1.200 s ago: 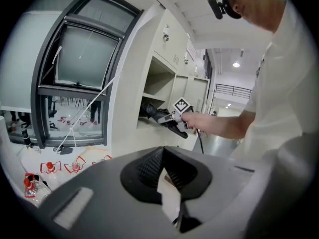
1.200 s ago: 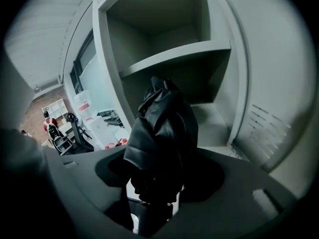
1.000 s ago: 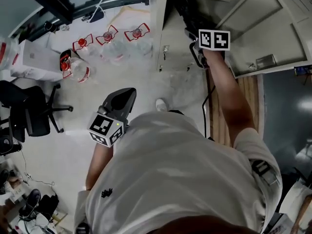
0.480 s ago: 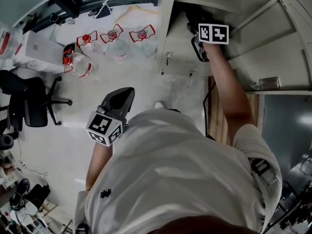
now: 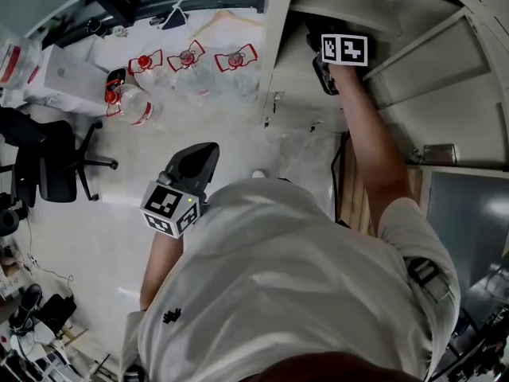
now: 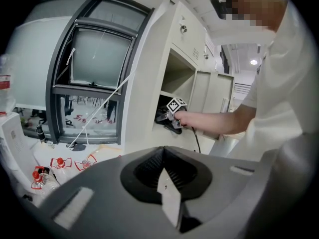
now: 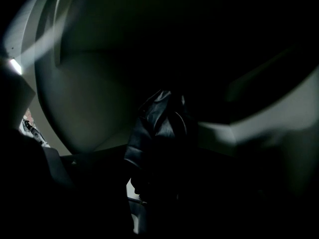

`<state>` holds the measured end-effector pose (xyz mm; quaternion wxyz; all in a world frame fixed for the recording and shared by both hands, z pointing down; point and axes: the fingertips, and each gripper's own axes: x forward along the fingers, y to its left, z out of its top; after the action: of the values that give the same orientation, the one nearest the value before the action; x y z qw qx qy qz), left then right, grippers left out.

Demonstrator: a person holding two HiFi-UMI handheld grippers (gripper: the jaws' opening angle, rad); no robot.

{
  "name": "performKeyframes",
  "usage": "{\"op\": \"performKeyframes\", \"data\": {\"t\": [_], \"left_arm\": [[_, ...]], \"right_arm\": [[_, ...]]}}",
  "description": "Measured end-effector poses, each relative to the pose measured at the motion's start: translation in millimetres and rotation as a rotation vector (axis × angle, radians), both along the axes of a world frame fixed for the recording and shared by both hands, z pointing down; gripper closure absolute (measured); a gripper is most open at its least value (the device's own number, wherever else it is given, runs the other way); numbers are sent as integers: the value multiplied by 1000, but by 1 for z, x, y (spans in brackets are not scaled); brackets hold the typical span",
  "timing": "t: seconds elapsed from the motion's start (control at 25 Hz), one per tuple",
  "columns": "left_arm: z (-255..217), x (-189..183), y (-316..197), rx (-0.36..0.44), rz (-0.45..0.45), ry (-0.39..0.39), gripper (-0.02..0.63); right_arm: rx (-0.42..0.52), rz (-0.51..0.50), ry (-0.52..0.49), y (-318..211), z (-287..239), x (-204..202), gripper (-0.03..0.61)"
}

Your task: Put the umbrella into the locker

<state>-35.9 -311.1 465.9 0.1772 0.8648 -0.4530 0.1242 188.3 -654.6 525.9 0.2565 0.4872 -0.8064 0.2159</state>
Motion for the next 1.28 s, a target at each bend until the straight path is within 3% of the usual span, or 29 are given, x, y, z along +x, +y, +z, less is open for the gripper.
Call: {"op": "performKeyframes", "data": {"t": [0.68, 1.28], "left_arm": [[6, 5, -6, -18, -13, -7, 558], [6, -1, 13, -22, -11, -3, 558]], "right_arm": [[-24, -1, 118, -28, 11, 1, 322], [23, 17, 113, -21, -2, 6, 298]]}}
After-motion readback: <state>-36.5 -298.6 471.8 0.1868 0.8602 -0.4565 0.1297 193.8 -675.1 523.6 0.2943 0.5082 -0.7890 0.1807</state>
